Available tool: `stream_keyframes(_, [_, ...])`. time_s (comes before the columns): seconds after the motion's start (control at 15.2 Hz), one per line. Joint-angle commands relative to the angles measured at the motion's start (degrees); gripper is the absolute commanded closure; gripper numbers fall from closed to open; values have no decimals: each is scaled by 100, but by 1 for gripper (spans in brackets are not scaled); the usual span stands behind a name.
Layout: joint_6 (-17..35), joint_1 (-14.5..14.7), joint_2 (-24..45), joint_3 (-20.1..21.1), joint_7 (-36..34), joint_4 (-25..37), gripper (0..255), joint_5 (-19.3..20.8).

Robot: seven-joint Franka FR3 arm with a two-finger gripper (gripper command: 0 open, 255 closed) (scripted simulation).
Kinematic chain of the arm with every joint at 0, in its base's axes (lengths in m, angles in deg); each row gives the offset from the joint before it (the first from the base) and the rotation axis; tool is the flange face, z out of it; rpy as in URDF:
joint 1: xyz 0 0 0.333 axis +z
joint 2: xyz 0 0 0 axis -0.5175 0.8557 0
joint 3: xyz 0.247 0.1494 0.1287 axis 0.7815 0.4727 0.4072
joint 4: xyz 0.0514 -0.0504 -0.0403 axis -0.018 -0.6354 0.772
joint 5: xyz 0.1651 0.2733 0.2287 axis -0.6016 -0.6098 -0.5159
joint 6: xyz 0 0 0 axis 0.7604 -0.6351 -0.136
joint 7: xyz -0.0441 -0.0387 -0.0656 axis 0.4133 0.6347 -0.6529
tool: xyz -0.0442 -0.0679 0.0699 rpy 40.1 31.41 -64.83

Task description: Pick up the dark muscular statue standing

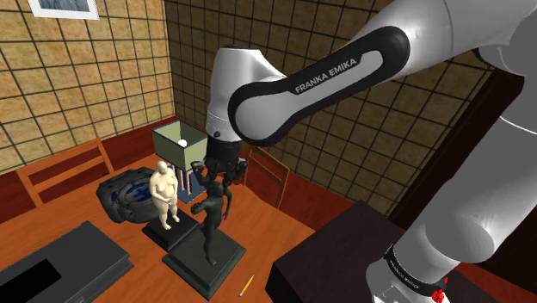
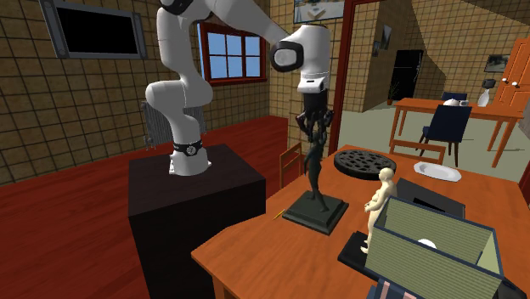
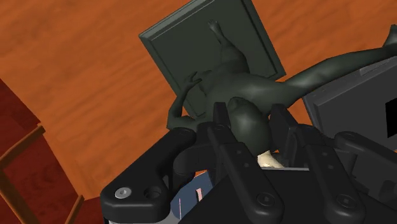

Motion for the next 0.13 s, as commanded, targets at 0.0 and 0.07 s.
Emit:
stream_keyframes(0.0, [-75, 2, -57, 4, 10, 33, 255, -36])
stream_keyframes(0.07, [-75, 2, -57, 4, 10, 33, 255, -36])
